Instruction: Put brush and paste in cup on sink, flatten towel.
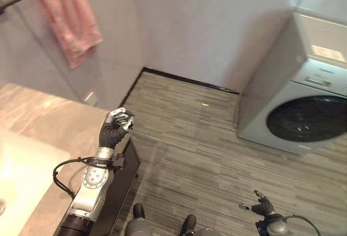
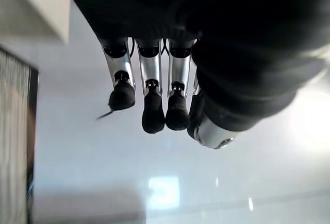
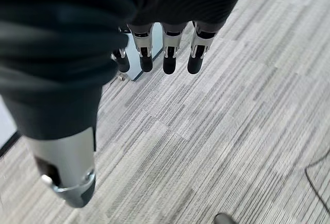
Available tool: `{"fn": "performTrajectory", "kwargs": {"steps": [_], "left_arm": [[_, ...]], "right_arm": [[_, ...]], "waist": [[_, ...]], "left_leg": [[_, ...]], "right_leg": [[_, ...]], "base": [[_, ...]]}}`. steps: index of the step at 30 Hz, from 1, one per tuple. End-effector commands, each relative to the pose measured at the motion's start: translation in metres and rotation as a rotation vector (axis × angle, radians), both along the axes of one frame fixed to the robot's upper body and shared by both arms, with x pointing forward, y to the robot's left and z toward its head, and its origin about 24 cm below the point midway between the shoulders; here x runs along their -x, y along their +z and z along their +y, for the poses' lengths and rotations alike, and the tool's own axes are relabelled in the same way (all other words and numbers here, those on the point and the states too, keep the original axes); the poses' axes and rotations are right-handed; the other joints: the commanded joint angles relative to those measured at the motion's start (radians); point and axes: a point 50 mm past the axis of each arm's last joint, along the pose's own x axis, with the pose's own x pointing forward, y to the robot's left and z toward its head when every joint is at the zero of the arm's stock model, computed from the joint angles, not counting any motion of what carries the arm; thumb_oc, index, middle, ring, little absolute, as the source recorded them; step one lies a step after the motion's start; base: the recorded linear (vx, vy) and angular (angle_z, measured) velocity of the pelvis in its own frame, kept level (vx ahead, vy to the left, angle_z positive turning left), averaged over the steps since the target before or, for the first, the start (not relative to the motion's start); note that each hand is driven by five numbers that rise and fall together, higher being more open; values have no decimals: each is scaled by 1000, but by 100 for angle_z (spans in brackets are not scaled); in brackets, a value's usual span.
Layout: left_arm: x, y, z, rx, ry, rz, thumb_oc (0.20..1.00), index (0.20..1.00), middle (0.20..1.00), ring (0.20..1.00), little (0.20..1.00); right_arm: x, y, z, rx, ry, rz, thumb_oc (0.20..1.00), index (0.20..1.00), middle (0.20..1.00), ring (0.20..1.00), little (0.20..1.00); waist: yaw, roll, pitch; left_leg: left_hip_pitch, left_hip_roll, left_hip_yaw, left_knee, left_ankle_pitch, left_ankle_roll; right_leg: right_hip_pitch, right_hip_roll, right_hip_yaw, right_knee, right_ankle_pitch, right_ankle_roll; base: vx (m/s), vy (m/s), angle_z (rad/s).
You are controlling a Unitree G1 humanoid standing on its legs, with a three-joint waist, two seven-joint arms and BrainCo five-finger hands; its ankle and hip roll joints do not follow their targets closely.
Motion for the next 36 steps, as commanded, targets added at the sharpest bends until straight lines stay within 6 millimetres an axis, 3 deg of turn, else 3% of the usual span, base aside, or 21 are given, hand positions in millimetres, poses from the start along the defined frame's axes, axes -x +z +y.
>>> {"fn": "performTrajectory", "kwargs": {"steps": [1,2,3,5,7,9,11,14,15,19,23,29,33,34,36], "left_arm": [[-1,27,0,21,-51,-129,200,200,200,200,200],[-2,16,1,32,-48,-73,200,200,200,200,200],[-1,10,1,22,-48,-48,200,200,200,200,200],[4,-5,3,-24,-51,18,200,200,200,200,200],[7,-18,0,-76,-73,77,294,294,294,294,294],[8,-24,2,-95,-62,106,501,501,501,501,501],[13,-37,9,-140,-41,171,1000,1000,1000,1000,1000],[14,-47,10,-200,-39,219,1000,1000,1000,1000,1000],[16,-58,11,-218,-34,267,1000,1000,1000,1000,1000],[18,-75,15,-200,9,350,1000,1000,1000,1000,1000],[28,-110,24,-219,91,511,1000,1000,1000,1000,1000],[59,-159,45,-171,284,770,1000,1000,1000,1000,1000],[66,-172,49,-135,361,852,1000,1000,1000,1000,1000],[67,-176,51,-118,385,877,1000,1000,1000,1000,1000],[67,-177,51,-101,403,882,1000,1000,1000,1000,1000]], "right_arm": [[-31,14,12,-31,92,-98,1000,1000,1000,1000,1000],[-36,17,19,-54,121,-124,1000,1000,1000,1000,1000],[-38,17,21,-61,133,-127,1000,1000,1000,1000,1000],[-36,14,24,-56,158,-103,1000,1000,1000,1000,1000],[-34,13,22,-39,160,-90,1000,1000,1000,1000,1000],[-31,11,22,-42,146,-81,1000,1000,1000,1000,1000],[-27,7,28,-64,145,-71,1000,1000,1000,1000,1000],[-32,9,37,-90,171,-92,1000,1000,1000,1000,1000],[-32,9,40,-98,181,-90,1000,1000,1000,1000,1000],[-34,10,46,-111,213,-98,1000,1000,1000,1000,1000],[-43,14,51,-82,293,-102,1000,1000,1000,1000,1000],[-48,16,45,-122,151,-152,1000,1000,1000,1000,1000],[-49,18,41,-214,-26,-215,1000,1000,1000,1000,1000],[-48,19,40,-244,-69,-236,1000,1000,1000,1000,1000],[-43,17,36,-243,-93,-226,1000,1000,1000,1000,1000]], "waist": [[25,-42,35],[36,-41,50],[45,-41,57],[41,-41,51],[43,-37,45],[43,-37,42],[40,-31,48],[19,-25,69],[11,-25,72],[33,-35,62],[42,-55,75],[-16,-57,62],[-49,-55,83],[-51,-59,112],[-49,-66,124]], "left_leg": [[-2,-69,11,77,-54,66],[-29,-112,-59,82,-54,72],[-43,-127,-95,91,-56,71],[-21,-134,-102,64,-60,84],[-2,-140,-102,41,-58,92],[12,-144,-100,22,-56,98],[48,-148,-90,-34,-46,128],[60,-151,-97,-45,-38,150],[60,-154,-100,-40,-42,149],[34,-156,-84,6,-66,133],[22,-136,-66,56,-73,113],[45,-106,-53,65,-74,96],[-18,-66,-33,233,-45,65],[-93,-41,-30,408,17,49],[-143,-45,-19,464,22,51]], "right_leg": [[81,-63,-14,-57,0,134],[65,-52,17,-44,-6,128],[55,-50,30,-33,-6,128],[54,-45,47,-33,-4,130],[59,-48,48,-32,-7,137],[57,-52,47,-15,-12,141],[-7,-75,47,149,-27,161],[-82,-82,106,292,-6,209],[-88,-80,124,266,-6,206],[-38,-110,39,145,-18,169],[-14,-79,32,102,-27,135],[12,-33,54,69,-48,100],[23,-5,72,80,-81,67],[45,13,80,102,-106,37],[63,19,83,104,-127,29]], "base": [[91,-57,-86],[62,-35,-45],[60,-7,-18],[70,40,-21],[86,90,-26],[81,104,-10],[64,157,-6],[8,75,-13],[0,0,0],[18,-52,4],[32,-108,-1],[85,-104,-7],[94,-166,-2],[202,-241,-1],[203,-148,-2]]}}
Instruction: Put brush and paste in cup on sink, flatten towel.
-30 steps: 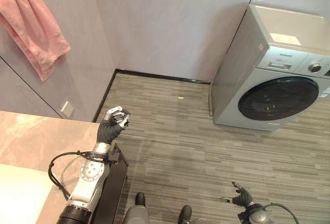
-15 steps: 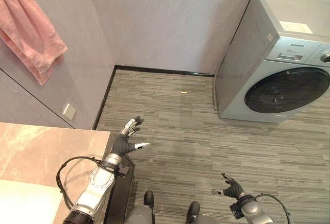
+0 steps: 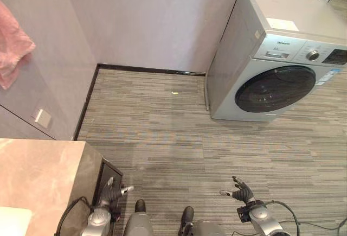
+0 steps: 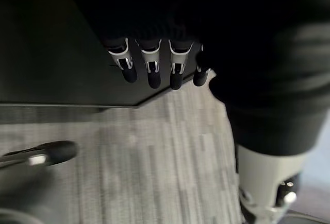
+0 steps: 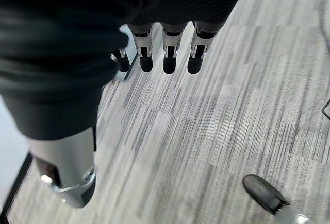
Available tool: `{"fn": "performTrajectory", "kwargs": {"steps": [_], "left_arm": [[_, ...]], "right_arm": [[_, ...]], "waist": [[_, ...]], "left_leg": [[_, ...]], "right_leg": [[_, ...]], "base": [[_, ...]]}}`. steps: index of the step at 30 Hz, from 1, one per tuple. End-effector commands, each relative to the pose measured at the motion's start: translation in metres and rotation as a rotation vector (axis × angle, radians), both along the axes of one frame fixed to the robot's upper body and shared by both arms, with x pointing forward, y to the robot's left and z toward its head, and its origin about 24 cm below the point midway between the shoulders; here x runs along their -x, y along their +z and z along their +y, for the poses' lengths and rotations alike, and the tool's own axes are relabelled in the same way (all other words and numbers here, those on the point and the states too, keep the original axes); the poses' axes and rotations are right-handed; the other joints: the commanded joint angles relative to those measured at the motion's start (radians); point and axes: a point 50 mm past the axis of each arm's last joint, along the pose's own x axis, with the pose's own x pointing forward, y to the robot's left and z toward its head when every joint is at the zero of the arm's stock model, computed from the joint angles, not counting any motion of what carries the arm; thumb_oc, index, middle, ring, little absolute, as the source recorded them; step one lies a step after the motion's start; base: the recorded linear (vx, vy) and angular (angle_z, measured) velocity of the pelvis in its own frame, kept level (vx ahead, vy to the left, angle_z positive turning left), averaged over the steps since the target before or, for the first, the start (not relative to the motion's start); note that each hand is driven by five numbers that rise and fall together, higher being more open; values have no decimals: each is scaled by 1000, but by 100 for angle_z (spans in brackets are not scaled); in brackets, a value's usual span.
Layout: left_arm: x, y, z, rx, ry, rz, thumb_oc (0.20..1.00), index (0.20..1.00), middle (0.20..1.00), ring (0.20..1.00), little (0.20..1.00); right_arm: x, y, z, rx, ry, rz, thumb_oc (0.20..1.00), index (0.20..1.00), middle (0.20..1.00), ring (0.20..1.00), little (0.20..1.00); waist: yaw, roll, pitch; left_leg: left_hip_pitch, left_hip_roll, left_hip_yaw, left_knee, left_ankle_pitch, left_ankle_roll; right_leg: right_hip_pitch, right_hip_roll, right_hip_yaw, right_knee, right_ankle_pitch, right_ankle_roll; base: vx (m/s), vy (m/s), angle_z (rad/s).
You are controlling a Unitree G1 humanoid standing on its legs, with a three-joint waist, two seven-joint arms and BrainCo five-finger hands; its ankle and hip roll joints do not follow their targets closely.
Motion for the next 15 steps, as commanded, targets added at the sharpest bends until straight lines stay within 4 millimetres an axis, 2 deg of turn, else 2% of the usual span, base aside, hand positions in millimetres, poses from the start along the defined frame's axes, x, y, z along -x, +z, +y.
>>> {"fn": "performTrajectory", "kwargs": {"steps": [1,2,3,4,5,6,7,8,10,12,13,14,15], "left_arm": [[-25,17,2,15,52,-130,1000,1000,1000,1000,1000],[-24,15,1,14,50,-117,1000,1000,1000,1000,1000],[-24,15,1,14,50,-117,1000,1000,1000,1000,1000],[-23,13,1,-6,46,-102,1000,1000,1000,1000,1000],[-24,13,1,-16,35,-99,1000,1000,1000,1000,1000],[-27,14,2,-23,29,-104,1000,1000,1000,1000,1000],[-27,15,3,-34,24,-101,1000,1000,1000,1000,1000],[-27,16,5,-40,24,-102,1000,1000,1000,1000,1000],[-22,15,9,-47,34,-96,1000,1000,1000,1000,1000],[-22,16,11,-50,35,-101,1000,1000,1000,1000,1000],[-22,18,13,-52,38,-105,1000,1000,1000,1000,1000],[-22,18,13,-52,38,-105,1000,1000,1000,1000,1000],[-22,18,15,-60,41,-99,1000,1000,1000,1000,1000]], "right_arm": [[-10,12,-6,-20,-44,-97,1000,1000,1000,1000,1000],[-8,11,-6,-11,-40,-88,1000,1000,1000,1000,1000],[-8,11,-6,-11,-40,-88,1000,1000,1000,1000,1000],[-3,6,-4,6,-21,-63,1000,1000,1000,1000,1000],[-1,4,-2,14,-10,-46,1000,1000,1000,1000,1000],[0,3,-2,22,-5,-39,1000,1000,1000,1000,1000],[0,2,0,23,8,-36,1000,1000,1000,1000,1000],[-1,2,3,16,15,-37,1000,1000,1000,1000,1000],[-4,1,14,-4,39,-36,1000,1000,1000,1000,1000],[-6,0,18,-11,42,-38,1000,1000,1000,1000,1000],[-8,1,21,-20,35,-44,1000,1000,1000,1000,1000],[-8,1,21,-20,35,-44,1000,1000,1000,1000,1000],[-9,0,24,-32,29,-45,1000,1000,1000,1000,1000]], "waist": [[-2,-22,31],[0,-23,30],[1,-24,30],[14,-16,21],[15,-18,21],[18,-16,21],[16,-25,19],[25,-27,16],[43,-51,-4],[53,-63,-7],[62,-79,-7],[63,-79,-7],[68,-95,-4]], "left_leg": [[-120,-47,34,178,41,37],[-146,-45,61,115,25,45],[-145,-45,62,114,25,45],[-174,-34,93,-101,88,43],[-183,-25,107,-178,107,27],[-181,-12,131,-228,139,33],[-173,-13,145,-250,136,25],[-173,-7,156,-249,155,36],[-163,-25,138,-210,134,60],[-165,-37,140,-188,115,73],[-163,-52,150,-168,87,94],[-163,-52,151,-167,86,94],[-155,-66,162,-154,57,115]], "right_leg": [[111,28,-2,-49,-40,8],[129,32,0,-63,-44,15],[130,32,1,-62,-45,15],[154,61,16,-85,-53,33],[176,65,22,-86,-73,44],[176,71,21,-84,-69,45],[190,71,26,-78,-86,53],[193,80,28,-76,-81,55],[209,74,45,-59,-89,76],[200,63,52,-23,-78,90],[184,46,61,43,-31,119],[183,45,62,44,-32,119],[156,25,73,124,50,160]], "base": [[235,-19,9],[188,5,2],[427,95,-13],[504,123,-3],[569,158,8],[428,104,19],[340,99,6],[408,100,1],[321,98,-22],[269,128,-62],[267,147,-61],[242,153,-35],[331,213,-41]]}}
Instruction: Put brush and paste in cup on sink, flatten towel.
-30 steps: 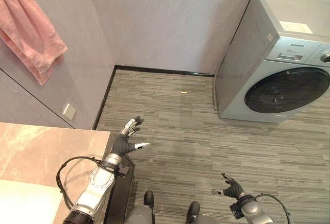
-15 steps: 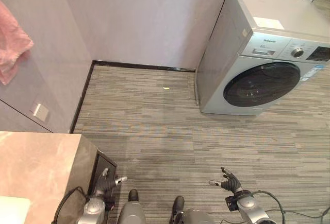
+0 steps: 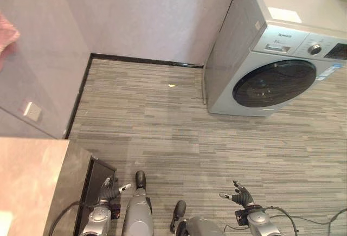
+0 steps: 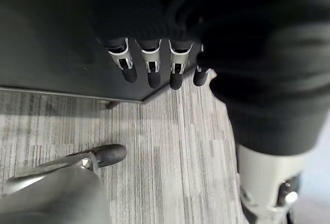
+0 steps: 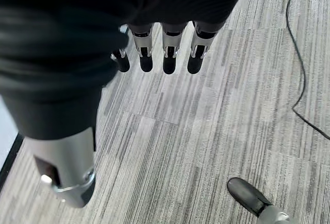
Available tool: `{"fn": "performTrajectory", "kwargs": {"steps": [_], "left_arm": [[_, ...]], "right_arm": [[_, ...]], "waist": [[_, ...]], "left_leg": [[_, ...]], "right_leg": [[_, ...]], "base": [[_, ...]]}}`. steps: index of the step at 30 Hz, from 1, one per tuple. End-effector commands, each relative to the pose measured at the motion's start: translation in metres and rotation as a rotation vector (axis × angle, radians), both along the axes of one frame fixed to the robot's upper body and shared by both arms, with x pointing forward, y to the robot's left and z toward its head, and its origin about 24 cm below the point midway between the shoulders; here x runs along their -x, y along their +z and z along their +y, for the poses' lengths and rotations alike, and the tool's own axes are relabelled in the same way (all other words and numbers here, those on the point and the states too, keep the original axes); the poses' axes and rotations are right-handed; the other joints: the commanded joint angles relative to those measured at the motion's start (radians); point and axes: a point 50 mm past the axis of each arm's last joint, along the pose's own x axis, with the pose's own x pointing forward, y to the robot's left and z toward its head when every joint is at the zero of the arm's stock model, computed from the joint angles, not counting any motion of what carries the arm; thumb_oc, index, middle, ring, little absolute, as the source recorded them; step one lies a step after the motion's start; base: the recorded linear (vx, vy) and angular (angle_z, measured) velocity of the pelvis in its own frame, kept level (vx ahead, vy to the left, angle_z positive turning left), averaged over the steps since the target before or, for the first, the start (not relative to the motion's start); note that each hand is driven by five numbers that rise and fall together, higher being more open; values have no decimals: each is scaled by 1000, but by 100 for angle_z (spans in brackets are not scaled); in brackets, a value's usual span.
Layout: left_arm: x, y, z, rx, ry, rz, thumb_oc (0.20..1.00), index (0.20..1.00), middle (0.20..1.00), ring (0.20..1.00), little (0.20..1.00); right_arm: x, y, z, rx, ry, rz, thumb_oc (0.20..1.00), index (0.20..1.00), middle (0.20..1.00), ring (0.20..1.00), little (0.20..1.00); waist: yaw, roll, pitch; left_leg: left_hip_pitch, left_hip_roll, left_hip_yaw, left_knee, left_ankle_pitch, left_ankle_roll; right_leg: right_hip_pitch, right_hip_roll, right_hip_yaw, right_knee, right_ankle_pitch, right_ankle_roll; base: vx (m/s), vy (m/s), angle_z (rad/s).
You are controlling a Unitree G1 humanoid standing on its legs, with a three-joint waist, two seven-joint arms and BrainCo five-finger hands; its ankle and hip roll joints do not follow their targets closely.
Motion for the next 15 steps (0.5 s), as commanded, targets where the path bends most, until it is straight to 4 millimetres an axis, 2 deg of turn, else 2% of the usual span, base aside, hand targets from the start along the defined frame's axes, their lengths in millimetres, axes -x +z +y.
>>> {"fn": "performTrajectory", "kwargs": {"steps": [1,2,3,4,5,6,7,8,9,10,12,13,14,15], "left_arm": [[-14,18,17,-78,-18,-86,1000,1000,1000,1000,1000],[-12,18,18,-78,-14,-84,1000,1000,1000,1000,1000],[-11,18,18,-73,-10,-86,1000,1000,1000,1000,1000],[-11,18,17,-79,-10,-86,1000,1000,1000,1000,1000],[-10,18,17,-88,-18,-83,1000,1000,1000,1000,1000],[-12,18,16,-97,-23,-84,1000,1000,1000,1000,1000],[-13,17,13,-90,-17,-84,1000,1000,1000,1000,1000],[-11,15,11,-85,-11,-74,1000,1000,1000,1000,1000],[-10,13,11,-84,-13,-63,1000,1000,1000,1000,1000],[-11,11,10,-93,-26,-41,1000,1000,1000,1000,1000],[-13,12,11,-102,-25,-43,1000,1000,1000,1000,1000],[-11,8,12,-121,-36,-8,1000,1000,1000,1000,1000],[-6,3,11,-131,-62,33,1000,1000,1000,1000,1000],[-4,2,12,-134,-58,43,1000,1000,1000,1000,1000]], "right_arm": [[-24,14,13,-13,34,-109,1000,1000,1000,1000,1000],[-24,14,14,-4,55,-108,1000,1000,1000,1000,1000],[-26,17,16,-11,66,-122,1000,1000,1000,1000,1000],[-28,19,16,-16,57,-138,1000,1000,1000,1000,1000],[-32,23,16,-30,44,-160,1000,1000,1000,1000,1000],[-35,28,19,-46,44,-192,1000,1000,1000,1000,1000],[-33,30,17,-61,15,-220,1000,1000,1000,1000,1000],[-34,34,16,-54,15,-244,1000,1000,1000,1000,1000],[-35,36,14,-35,27,-256,1000,1000,1000,1000,1000],[-35,39,10,-1,27,-270,1000,1000,1000,1000,1000],[-39,44,11,6,42,-294,1000,1000,1000,1000,1000],[-39,45,11,8,49,-297,1000,1000,1000,1000,1000],[-32,38,10,5,60,-256,1000,1000,1000,1000,1000],[-29,38,5,23,66,-250,1000,1000,1000,1000,1000]], "waist": [[22,-72,-8],[25,-63,-9],[19,-43,-1],[8,-21,11],[-3,2,19],[-15,10,25],[-33,6,27],[-37,6,22],[-38,5,17],[-53,5,13],[-59,4,12],[-75,-8,7],[-85,-23,-6],[-97,-28,-16]], "left_leg": [[-68,-73,46,79,-35,77],[-44,-75,49,78,-56,92],[-12,-71,44,69,-66,106],[16,-67,39,57,-72,113],[47,-66,26,31,-74,117],[77,-78,10,9,-77,116],[132,-114,-15,-22,-95,102],[154,-117,-20,-29,-108,83],[176,-114,-27,-36,-127,66],[196,-100,-36,-41,-134,46],[210,-102,-45,-36,-145,42],[232,-109,-64,-28,-158,39],[264,-108,-75,8,-191,36],[263,-107,-93,85,-192,23]], "right_leg": [[45,-66,-4,336,268,227],[27,-90,-34,427,346,245],[-16,-108,-61,529,379,251],[-68,-113,-70,592,379,251],[-131,-89,-59,607,342,247],[-172,-85,-52,567,307,238],[-187,-143,-93,319,241,206],[-174,-196,-149,163,228,191],[-181,-227,-168,74,228,201],[-206,-248,-162,-97,279,206],[-193,-261,-138,-104,298,216],[-192,-236,-59,-87,301,220],[-169,-210,-45,-71,301,215],[-157,-189,-33,-49,292,204]], "base": [[504,320,-35],[566,378,-19],[445,326,6],[413,300,15],[391,239,2],[641,214,13],[685,143,14],[713,75,28],[549,-48,11],[488,-29,22],[315,10,44],[507,4,50],[716,-22,49],[664,-68,43]]}}
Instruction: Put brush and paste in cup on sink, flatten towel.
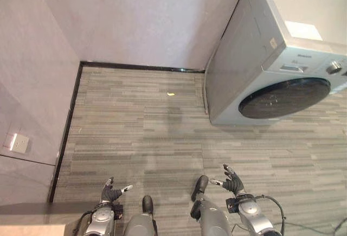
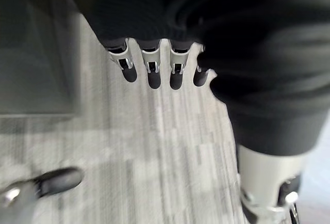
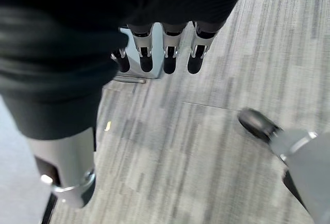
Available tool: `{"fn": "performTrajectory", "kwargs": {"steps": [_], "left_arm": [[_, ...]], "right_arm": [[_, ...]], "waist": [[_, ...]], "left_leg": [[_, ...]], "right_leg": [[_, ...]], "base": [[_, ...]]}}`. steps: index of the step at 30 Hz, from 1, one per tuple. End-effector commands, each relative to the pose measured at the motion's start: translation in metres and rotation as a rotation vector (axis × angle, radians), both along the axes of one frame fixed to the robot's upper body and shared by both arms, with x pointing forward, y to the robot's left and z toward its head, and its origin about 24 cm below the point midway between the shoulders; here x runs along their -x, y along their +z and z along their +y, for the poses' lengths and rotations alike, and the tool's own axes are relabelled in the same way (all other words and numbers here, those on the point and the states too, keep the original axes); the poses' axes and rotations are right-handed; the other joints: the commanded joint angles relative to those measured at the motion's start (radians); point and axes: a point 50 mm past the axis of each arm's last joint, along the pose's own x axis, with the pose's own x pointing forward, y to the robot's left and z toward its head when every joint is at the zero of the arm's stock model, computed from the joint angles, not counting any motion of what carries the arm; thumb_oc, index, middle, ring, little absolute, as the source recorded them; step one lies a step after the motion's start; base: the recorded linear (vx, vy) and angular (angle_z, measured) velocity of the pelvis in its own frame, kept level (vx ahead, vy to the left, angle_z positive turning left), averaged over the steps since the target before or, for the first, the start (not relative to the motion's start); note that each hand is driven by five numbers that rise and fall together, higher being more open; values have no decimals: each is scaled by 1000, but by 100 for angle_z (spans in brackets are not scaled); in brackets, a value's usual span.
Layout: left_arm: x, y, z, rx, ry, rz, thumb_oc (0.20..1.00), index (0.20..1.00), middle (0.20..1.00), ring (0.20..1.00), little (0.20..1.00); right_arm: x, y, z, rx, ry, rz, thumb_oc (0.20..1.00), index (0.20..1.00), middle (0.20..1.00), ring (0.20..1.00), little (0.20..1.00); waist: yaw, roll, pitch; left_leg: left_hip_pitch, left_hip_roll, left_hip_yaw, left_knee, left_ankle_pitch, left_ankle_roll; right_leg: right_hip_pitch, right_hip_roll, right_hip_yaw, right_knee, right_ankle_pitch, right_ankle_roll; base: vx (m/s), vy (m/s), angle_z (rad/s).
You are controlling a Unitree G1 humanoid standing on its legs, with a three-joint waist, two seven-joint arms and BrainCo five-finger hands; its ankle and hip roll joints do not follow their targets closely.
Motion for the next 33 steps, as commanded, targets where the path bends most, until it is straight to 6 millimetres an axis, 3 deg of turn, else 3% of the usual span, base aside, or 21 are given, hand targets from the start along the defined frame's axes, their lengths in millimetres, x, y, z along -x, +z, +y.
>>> {"fn": "performTrajectory", "kwargs": {"steps": [1,3,6,10,12,13,14,16,17,18,19,21,22,24,26,27,29,30,31,32,33], "left_arm": [[-3,5,13,-69,-40,4,1000,1000,1000,1000,1000],[-11,9,12,-65,-45,-22,1000,1000,1000,1000,1000],[-20,15,13,-66,-61,-53,1000,1000,1000,1000,1000],[-27,23,17,-78,-69,-101,1000,1000,1000,1000,1000],[-25,23,19,-94,-82,-90,1000,1000,1000,1000,1000],[-26,24,20,-98,-88,-90,1000,1000,1000,1000,1000],[-28,24,19,-105,-104,-86,1000,1000,1000,1000,1000],[-30,24,17,-102,-114,-85,1000,1000,1000,1000,1000],[-29,24,17,-100,-112,-83,1000,1000,1000,1000,1000],[-29,24,17,-101,-112,-83,1000,1000,1000,1000,1000],[-24,21,18,-99,-103,-72,1000,1000,1000,1000,1000],[-23,22,21,-98,-75,-78,1000,1000,1000,1000,1000],[-21,22,23,-97,-63,-79,1000,1000,1000,1000,1000],[-18,22,23,-85,-50,-86,1000,1000,1000,1000,1000],[-18,22,21,-87,-68,-87,1000,1000,1000,1000,1000],[-19,22,18,-90,-91,-84,1000,1000,1000,1000,1000],[-20,22,15,-90,-112,-87,1000,1000,1000,1000,1000],[-23,23,12,-86,-123,-101,1000,1000,1000,1000,1000],[-23,23,12,-85,-123,-100,1000,1000,1000,1000,1000],[-27,25,10,-88,-132,-114,1000,1000,1000,1000,1000],[-30,26,10,-86,-132,-120,1000,1000,1000,1000,1000]], "right_arm": [[-5,11,-23,69,-4,-53,1000,1000,1000,1000,1000],[-5,12,-34,87,-19,-46,1000,1000,1000,1000,1000],[-7,14,-44,99,-35,-42,1000,1000,1000,1000,1000],[-9,16,-51,141,-5,-32,1000,1000,1000,1000,1000],[-7,16,-53,138,-15,-33,1000,1000,1000,1000,1000],[-6,17,-53,133,-19,-36,1000,1000,1000,1000,1000],[-4,16,-53,129,-21,-38,1000,1000,1000,1000,1000],[-4,17,-53,130,-21,-38,1000,1000,1000,1000,1000],[-5,16,-51,120,-11,-32,1000,1000,1000,1000,1000],[-4,16,-50,119,-11,-31,1000,1000,1000,1000,1000],[-3,12,-42,103,5,-15,1000,1000,1000,1000,1000],[-1,7,-34,78,7,-2,1000,1000,1000,1000,1000],[-2,7,-30,66,12,-3,1000,1000,1000,1000,1000],[-4,8,-21,44,29,-17,1000,1000,1000,1000,1000],[-6,10,-20,38,32,-28,1000,1000,1000,1000,1000],[-8,13,-20,34,39,-43,1000,1000,1000,1000,1000],[-5,13,-18,17,46,-43,1000,1000,1000,1000,1000],[-6,16,-15,-11,48,-72,1000,1000,1000,1000,1000],[-6,16,-15,-11,48,-71,1000,1000,1000,1000,1000],[-4,17,-15,-26,57,-76,1000,1000,1000,1000,1000],[-2,15,-15,-24,62,-64,1000,1000,1000,1000,1000]], "waist": [[-14,-38,-32],[1,-46,-14],[38,-63,9],[88,-65,7],[86,-45,-11],[85,-45,-14],[68,-41,-18],[61,-41,-24],[64,-43,-38],[62,-44,-37],[71,-55,-47],[74,-64,-45],[76,-69,-40],[70,-45,-31],[54,-28,-27],[32,-11,-28],[20,3,-34],[5,10,-45],[2,12,-47],[-20,12,-52],[-28,11,-50]], "left_leg": [[-30,7,-55,254,-28,-76],[-134,69,-47,519,50,-121],[-247,105,-10,657,58,-121],[-340,100,79,429,7,-104],[-361,147,220,199,121,-128],[-333,152,260,139,152,-130],[-331,185,349,101,176,-134],[-330,187,377,97,188,-132],[-311,180,383,109,165,-118],[-311,179,382,112,161,-117],[-300,145,367,138,124,-88],[-266,107,361,148,69,-45],[-242,76,364,148,39,-19],[-171,25,337,122,-7,25],[-149,13,305,107,-14,34],[-122,-7,255,82,-14,36],[-86,-23,209,51,-16,27],[-64,-30,158,30,-18,12],[-65,-28,155,29,-18,11],[-59,-33,127,31,-9,3],[-40,-38,101,30,-19,-6]], "right_leg": [[113,50,40,12,38,6],[174,73,-26,11,0,-49],[235,97,-84,-13,-56,-86],[288,118,-126,-35,-111,-68],[315,140,-163,-34,-147,-54],[320,138,-172,-28,-146,-52],[327,140,-199,-20,-157,-50],[335,136,-219,-13,-159,-48],[352,131,-243,-1,-170,-46],[353,129,-245,1,-172,-44],[366,92,-248,61,-162,-27],[338,28,-220,216,-85,5],[317,-16,-194,305,-20,41],[264,-69,-169,507,74,64],[211,-43,-124,536,49,60],[137,13,-59,512,-11,45],[133,-2,-84,412,-31,33],[94,7,-53,277,-49,17],[98,10,-57,272,-48,16],[63,37,1,144,-27,-1],[63,38,25,76,-12,6]], "base": [[473,-104,90],[361,-195,105],[239,-162,26],[330,0,42],[377,150,53],[373,170,72],[218,93,68],[241,114,46],[264,137,66],[421,265,73],[409,328,49],[456,403,26],[405,385,28],[480,444,49],[325,229,77],[400,216,81],[454,101,83],[387,-16,86],[397,-56,94],[307,-36,118],[488,-80,152]]}}
